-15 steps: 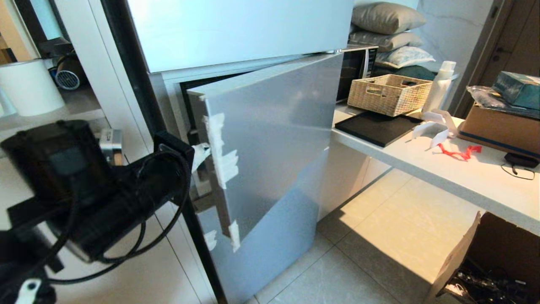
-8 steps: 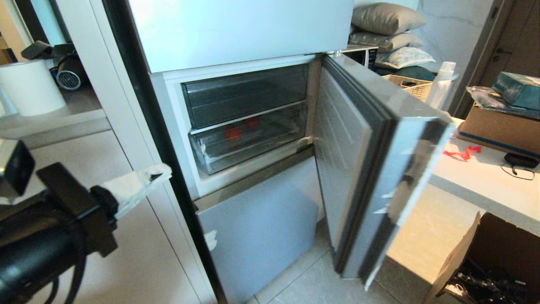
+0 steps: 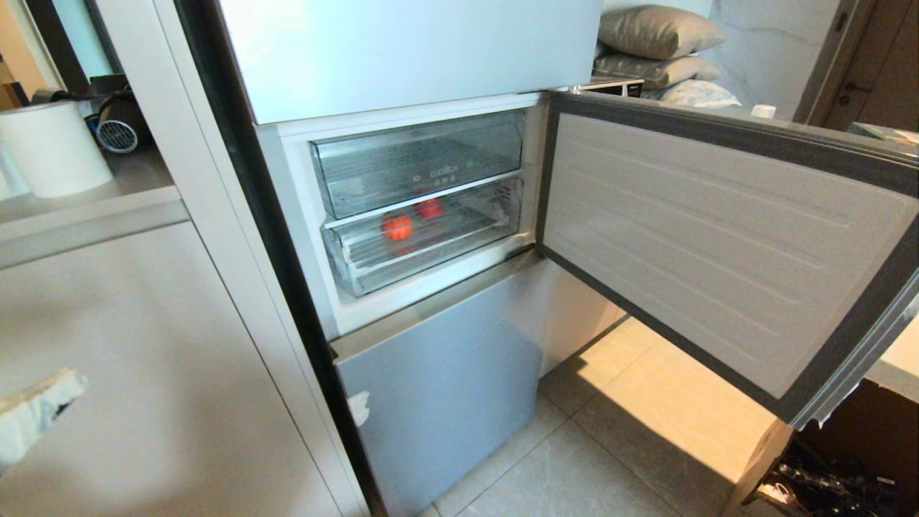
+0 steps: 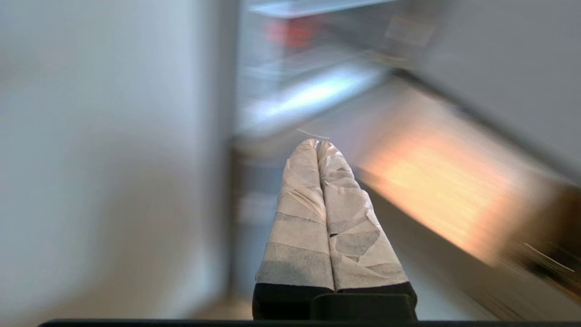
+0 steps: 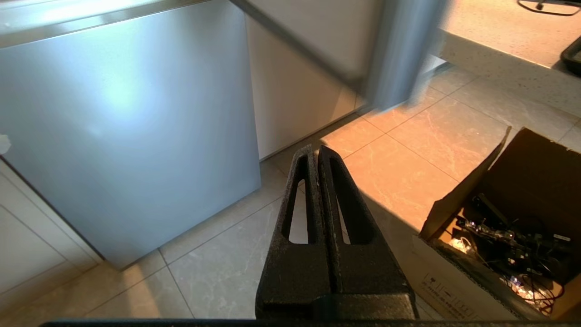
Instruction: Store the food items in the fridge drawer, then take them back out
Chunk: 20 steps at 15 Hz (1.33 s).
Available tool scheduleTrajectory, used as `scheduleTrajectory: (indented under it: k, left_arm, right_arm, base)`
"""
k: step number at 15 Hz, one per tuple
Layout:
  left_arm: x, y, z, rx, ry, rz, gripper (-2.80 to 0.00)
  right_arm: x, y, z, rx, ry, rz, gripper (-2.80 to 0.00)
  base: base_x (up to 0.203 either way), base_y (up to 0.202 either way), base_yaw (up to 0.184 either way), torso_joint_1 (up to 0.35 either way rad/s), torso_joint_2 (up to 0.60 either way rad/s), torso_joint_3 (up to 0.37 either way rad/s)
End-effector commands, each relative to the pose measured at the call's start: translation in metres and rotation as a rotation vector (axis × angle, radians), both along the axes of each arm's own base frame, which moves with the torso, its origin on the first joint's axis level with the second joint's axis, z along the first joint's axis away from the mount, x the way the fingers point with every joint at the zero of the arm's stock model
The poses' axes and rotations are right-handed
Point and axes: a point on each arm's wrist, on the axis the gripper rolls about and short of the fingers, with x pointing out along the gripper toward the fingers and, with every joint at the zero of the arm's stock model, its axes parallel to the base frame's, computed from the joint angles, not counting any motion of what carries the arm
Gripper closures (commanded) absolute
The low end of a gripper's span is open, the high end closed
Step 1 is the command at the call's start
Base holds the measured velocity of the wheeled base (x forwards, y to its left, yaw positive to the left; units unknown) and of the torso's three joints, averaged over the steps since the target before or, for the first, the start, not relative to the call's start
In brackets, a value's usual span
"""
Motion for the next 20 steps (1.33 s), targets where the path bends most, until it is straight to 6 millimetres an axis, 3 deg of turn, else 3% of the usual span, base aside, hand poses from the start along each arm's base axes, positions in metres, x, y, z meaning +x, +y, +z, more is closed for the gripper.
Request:
scheduleTrajectory:
  k: [1,4,8,11,15,20]
  left_arm:
    - [-0.021,0.015,-0.017,0.063,-0.030,0.245,0.00]
    - [-0.040,0.015,-0.080,0.175,0.054,0.191,0.00]
    - [-0.068,0.013,-0.127,0.217,0.021,0.068,0.00]
    - [-0.076,0.011,-0.141,0.277,-0.020,0.025,0.00]
    - [-0.076,0.013,-0.141,0.132,-0.013,0.075,0.00]
    - [-0.076,0.013,-0.141,0.133,-0.013,0.075,0.00]
  right_arm:
    - [0.000,0.000,0.000,-0.001,0.002,-0.001,0.00]
    - [0.000,0.000,0.000,-0.001,0.002,0.000,0.00]
    - [0.000,0.000,0.000,-0.001,0.002,0.000,0.00]
    - [0.000,0.000,0.000,0.001,0.002,-0.001,0.00]
    - [0.000,0.000,0.000,0.015,0.002,-0.009,0.00]
    - [0.000,0.000,0.000,0.027,-0.009,-0.020,0.00]
  base:
    - [0.000,0.000,0.000,0.000,0.00,0.000]
    - [0.000,0.000,0.000,0.000,0.00,0.000]
    - [0.000,0.000,0.000,0.000,0.00,0.000]
    - [0.000,0.000,0.000,0.000,0.00,0.000]
    - [0.000,0.000,0.000,0.000,0.00,0.000]
    - [0.000,0.000,0.000,0.000,0.00,0.000]
